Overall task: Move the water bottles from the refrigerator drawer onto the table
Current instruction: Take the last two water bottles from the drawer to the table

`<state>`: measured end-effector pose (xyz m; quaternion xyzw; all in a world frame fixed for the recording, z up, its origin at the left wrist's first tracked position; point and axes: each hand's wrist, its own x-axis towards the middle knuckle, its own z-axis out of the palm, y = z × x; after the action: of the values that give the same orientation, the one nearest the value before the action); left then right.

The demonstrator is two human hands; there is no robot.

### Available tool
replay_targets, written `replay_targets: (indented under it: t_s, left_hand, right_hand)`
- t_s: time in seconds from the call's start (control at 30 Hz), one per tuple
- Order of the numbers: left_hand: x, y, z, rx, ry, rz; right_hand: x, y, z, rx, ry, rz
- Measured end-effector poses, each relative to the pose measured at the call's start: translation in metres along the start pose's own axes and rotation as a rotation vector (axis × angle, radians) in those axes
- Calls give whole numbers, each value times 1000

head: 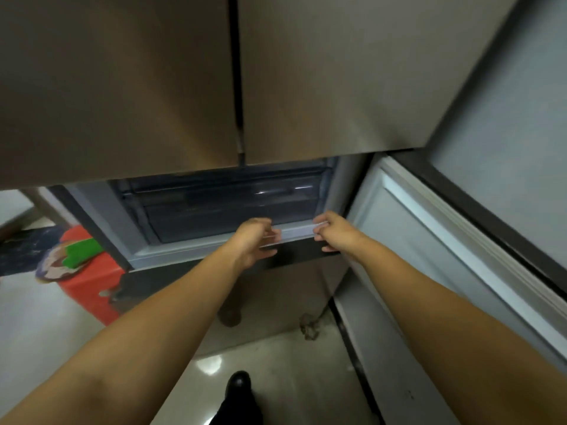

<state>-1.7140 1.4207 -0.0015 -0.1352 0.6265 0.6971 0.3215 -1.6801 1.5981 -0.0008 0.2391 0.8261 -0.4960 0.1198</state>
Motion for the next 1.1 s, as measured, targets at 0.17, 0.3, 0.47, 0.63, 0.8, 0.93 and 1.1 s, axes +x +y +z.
replay_targets:
  t_s: [0.17, 0.3, 0.47, 0.63, 0.8, 0.93, 1.1]
  left_hand:
    - [-35, -28, 63, 204, -2, 181]
    - [-68, -21, 130, 383, -121, 548]
    - [-126, -18, 217, 713, -365, 1093]
    - [-169, -53, 261, 1077, -676, 1226]
    - [-187, -80, 258, 1354, -594, 1240]
    - [-197, -84, 243, 1386, -534, 1240]
    - [-217, -96, 208, 1341, -387, 1275]
  right_hand:
    - [-75, 32, -45, -164, 139, -148]
    - [-152, 24, -87, -334, 476, -382]
    - [-245, 40, -161, -594, 970, -194]
    - [-316, 113, -191, -658, 714, 514]
    - [-348, 129, -163, -638, 751, 465]
    - [-358, 118, -150, -581, 701, 450]
    - [-375, 96, -121, -688, 545, 424]
